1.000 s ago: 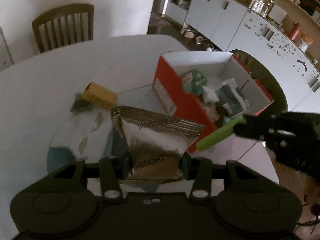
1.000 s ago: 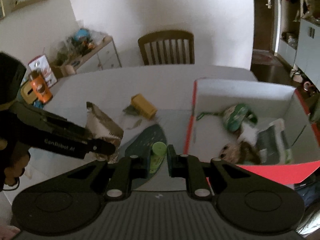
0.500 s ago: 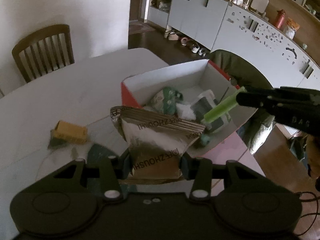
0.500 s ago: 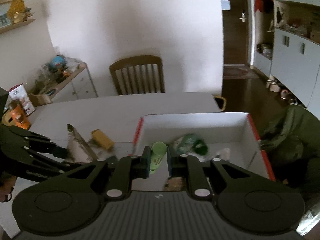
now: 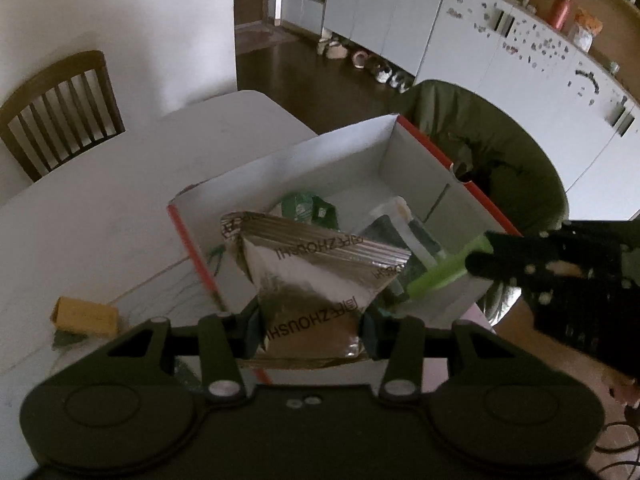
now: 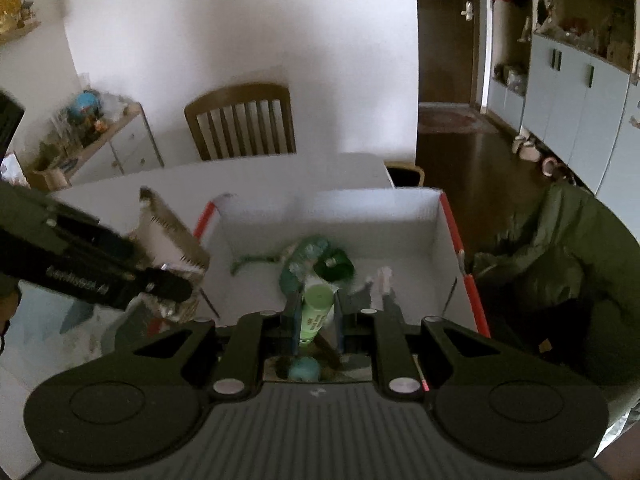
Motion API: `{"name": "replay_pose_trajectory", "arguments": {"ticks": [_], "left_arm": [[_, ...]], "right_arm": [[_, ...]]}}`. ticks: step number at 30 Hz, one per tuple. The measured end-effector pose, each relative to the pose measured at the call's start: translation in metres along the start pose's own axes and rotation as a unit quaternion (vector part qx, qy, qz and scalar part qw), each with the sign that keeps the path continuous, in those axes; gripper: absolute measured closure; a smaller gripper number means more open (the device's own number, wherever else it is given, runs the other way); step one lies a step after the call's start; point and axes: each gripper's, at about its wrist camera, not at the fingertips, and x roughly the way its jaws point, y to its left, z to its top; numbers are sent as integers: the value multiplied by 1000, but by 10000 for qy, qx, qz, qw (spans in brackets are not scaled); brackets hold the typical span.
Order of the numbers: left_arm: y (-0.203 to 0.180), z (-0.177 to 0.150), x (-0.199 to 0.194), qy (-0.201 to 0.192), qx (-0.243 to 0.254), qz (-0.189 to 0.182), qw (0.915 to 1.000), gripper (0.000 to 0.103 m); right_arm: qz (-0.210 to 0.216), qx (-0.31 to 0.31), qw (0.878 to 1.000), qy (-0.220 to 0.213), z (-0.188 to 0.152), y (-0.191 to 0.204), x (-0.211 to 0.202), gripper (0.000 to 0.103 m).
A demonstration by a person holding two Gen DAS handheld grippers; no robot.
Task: Organize objects
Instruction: 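Carry the foil pouch and green stick with both tools into the red shoebox, then lower and open the left tool to drop the pouch while the right tool releases the stick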
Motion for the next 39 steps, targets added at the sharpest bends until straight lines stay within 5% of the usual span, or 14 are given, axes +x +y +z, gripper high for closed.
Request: {"name": "replay_pose_trajectory", "arguments": {"ticks": [22,39], "left_arm": [[-22,33,102,955,280,568,9934,57],[-10,40,126,1101,12,579,9922,57]], "right_arm": [[129,-773,9943,728,-14,-13,47,87],[136,-562,9952,793,-3,-18,88,87]]}}
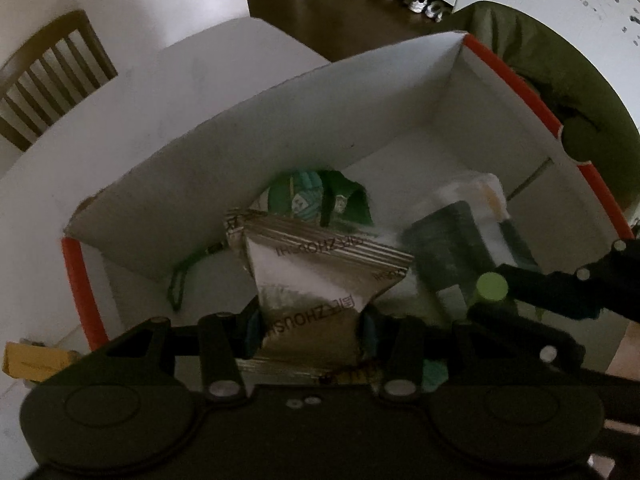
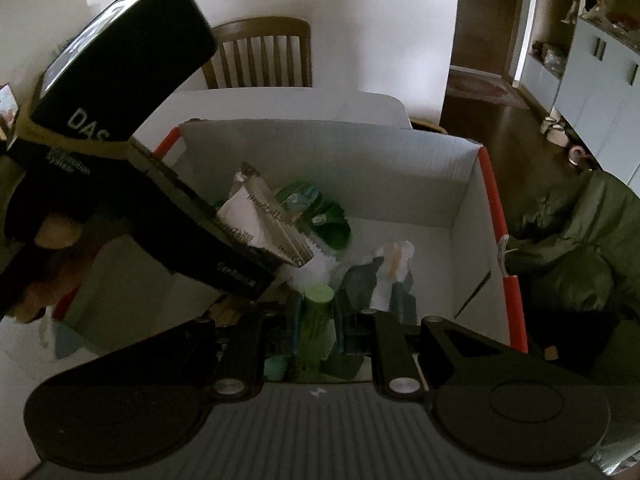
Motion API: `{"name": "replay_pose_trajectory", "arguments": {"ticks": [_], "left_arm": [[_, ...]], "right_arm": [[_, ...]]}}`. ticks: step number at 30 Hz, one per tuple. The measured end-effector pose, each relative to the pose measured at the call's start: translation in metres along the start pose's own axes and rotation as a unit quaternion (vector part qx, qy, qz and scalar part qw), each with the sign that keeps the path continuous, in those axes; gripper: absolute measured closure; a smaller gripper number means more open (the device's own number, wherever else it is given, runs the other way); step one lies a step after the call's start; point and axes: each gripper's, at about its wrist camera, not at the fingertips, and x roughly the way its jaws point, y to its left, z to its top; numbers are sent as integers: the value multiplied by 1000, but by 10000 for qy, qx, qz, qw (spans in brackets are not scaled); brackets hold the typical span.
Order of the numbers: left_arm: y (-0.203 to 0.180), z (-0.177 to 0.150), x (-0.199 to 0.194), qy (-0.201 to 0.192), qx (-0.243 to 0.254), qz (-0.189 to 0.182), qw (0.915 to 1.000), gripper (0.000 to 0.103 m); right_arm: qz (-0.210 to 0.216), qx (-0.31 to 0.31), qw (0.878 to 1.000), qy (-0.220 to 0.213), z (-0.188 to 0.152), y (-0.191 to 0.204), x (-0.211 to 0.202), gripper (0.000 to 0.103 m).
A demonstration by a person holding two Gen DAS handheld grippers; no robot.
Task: Organize objects
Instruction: 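Lower and open the left tool to drop the pouch while the right tool releases the stick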
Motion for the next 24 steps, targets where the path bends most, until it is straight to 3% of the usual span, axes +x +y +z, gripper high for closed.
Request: {"name": "replay_pose_trajectory", "arguments": {"ticks": [11,14,16,24], "left_arm": [[2,0,6,60,44,46,10000,53],[1,-1,5,50,66,94,9999,49],[0,-5,4,1,84,123,9999,39],[-7,-19,-8,-196,133,-1,9997,31]], "right_arm": [[-24,220,9997,89,1,-11,7,87],[-36,277,9996,72,1,-14,4,87],[-25,338,9994,53,1,-16,2,87],[-30,476,9989,-39,-1,-24,-10,87]]}}
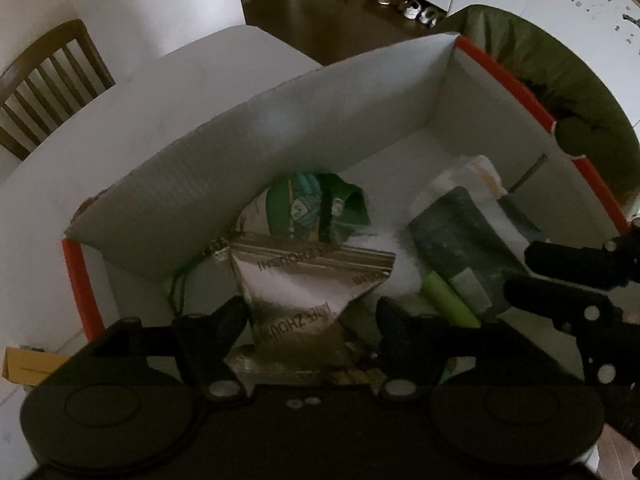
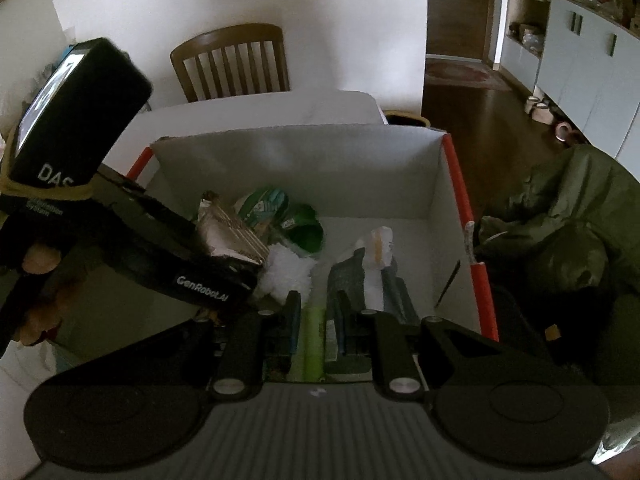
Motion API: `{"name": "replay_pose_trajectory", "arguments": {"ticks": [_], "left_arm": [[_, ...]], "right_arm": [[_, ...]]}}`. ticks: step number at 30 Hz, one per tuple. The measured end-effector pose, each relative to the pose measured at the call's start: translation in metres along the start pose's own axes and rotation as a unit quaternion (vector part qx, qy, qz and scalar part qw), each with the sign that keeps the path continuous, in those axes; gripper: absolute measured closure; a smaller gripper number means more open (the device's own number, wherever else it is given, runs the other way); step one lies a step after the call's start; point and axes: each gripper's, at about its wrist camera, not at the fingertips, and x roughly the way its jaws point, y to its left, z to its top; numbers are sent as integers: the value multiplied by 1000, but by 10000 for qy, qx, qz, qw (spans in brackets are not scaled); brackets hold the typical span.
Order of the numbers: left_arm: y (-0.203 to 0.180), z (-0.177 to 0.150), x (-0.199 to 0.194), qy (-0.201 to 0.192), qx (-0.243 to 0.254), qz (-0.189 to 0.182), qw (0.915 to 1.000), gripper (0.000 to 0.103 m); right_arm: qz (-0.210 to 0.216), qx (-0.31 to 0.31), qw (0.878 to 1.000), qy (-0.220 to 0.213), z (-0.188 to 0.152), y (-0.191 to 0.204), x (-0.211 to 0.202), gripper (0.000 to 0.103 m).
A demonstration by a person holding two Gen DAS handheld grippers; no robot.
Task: Organize objects
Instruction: 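Lower and open the left tool to drop the pouch while the right tool releases the stick, then withdraw both tools from the box toward the yellow box on the table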
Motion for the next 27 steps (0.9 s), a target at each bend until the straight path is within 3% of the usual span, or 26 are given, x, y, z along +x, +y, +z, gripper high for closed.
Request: {"name": "replay_pose_trajectory", "arguments": {"ticks": [12,25,27], "left_arm": [[9,-11,-36,-518,88,-223,9984,27],[23,-49,-108,-1249,5,-429,9912,20],[28,-56,-117,-1336,-20,-416,9902,16]], "right_arm": [[154,216,9993,-245,-4,4,-34,87],[288,154,9977,-585,-7,35,-73,86],[323,152,9974,-621,-6,41,-78,82]]}}
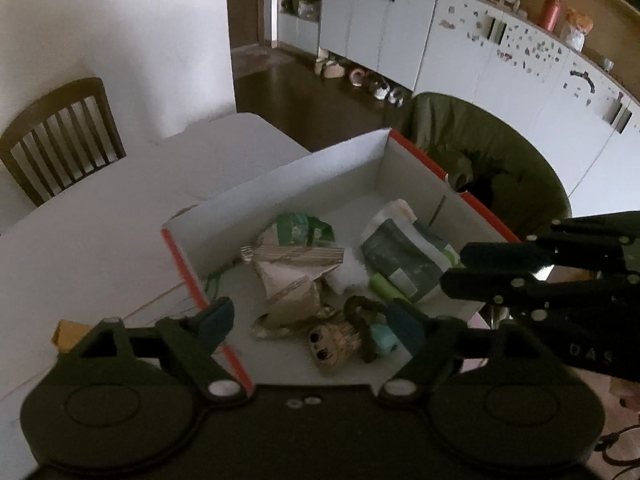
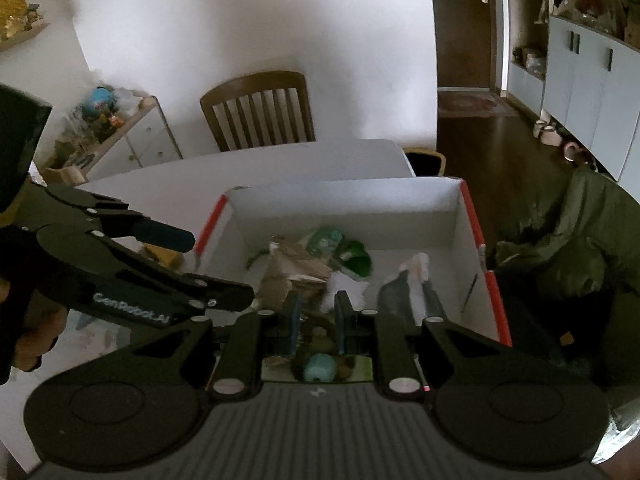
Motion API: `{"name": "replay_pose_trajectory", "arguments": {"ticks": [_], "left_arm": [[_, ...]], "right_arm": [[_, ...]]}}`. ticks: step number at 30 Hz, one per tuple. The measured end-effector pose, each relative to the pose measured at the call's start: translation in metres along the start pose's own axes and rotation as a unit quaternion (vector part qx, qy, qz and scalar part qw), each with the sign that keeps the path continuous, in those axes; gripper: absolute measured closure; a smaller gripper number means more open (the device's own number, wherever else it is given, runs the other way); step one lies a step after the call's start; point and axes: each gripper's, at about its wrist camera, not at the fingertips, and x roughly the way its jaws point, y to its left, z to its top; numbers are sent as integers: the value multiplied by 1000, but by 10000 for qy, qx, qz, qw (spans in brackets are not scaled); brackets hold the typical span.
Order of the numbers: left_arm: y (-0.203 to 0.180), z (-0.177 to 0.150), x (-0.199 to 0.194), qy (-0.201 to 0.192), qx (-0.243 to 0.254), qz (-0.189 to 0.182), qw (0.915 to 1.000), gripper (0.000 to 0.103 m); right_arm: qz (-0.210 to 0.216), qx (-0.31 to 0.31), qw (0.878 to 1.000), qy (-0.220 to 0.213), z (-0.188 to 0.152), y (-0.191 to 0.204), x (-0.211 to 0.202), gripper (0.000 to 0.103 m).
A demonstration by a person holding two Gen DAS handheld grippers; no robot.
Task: Organize objects
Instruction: 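Withdraw both tools from the box toward the yellow box on the table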
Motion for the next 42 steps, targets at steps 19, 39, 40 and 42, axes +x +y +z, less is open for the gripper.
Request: {"name": "replay_pose_trajectory", "arguments": {"ticks": [19,39,40,42], "left_arm": [[78,-55,-70,-563,-506,278,9967,1],[168,-101,-85,-710,-801,568,9926,1],[173,-103,-84,-701,-828,567,9925,1],[183,-105,-81,-675,-879,579,9921,1]], "right_arm": [[198,-53,9993,-308,2,78,-13,38],[448,-599,9972,-87,24,180,34,22],[447,-624,9970,-64,26,184,38,22],[437,-662,9969,-13,31,192,47,22]]}}
